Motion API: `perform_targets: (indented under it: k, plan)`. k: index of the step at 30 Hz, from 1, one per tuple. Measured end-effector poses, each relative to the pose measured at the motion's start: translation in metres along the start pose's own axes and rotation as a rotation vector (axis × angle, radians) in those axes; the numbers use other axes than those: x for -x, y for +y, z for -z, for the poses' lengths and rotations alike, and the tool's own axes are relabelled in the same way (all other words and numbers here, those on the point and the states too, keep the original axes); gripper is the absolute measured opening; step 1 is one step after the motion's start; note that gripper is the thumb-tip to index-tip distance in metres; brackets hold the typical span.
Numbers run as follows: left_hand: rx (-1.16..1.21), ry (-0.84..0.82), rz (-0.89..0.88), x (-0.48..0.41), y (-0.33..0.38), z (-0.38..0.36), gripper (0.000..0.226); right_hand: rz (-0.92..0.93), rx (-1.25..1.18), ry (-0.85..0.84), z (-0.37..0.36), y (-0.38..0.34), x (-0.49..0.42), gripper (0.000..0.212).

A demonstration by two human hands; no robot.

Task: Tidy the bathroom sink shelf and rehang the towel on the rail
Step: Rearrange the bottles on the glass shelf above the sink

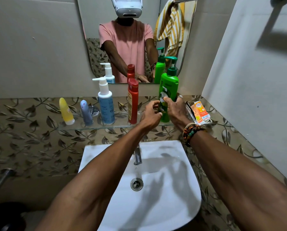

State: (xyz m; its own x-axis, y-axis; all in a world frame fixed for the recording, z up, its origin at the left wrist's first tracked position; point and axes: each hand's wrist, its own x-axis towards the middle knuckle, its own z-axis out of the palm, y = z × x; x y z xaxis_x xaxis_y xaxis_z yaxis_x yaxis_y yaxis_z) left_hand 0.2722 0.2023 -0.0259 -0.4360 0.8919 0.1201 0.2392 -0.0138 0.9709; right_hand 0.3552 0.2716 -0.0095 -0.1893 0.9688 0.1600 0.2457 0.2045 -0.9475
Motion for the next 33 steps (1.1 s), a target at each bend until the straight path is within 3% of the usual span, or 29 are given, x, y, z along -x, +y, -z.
perform_targets:
  k: [9, 33]
  plan:
    - [-0.016, 0.025, -0.031, 0.005, 0.001, 0.005, 0.053, 0.044, -0.037, -0.062, -0.002, -0.001, 0.005, 0.026]
    - [-0.039, 0.083, -0.040, 0.001, -0.009, 0.005, 0.064, 0.196, 0.116, -0.038, 0.004, -0.006, 0.015, 0.040]
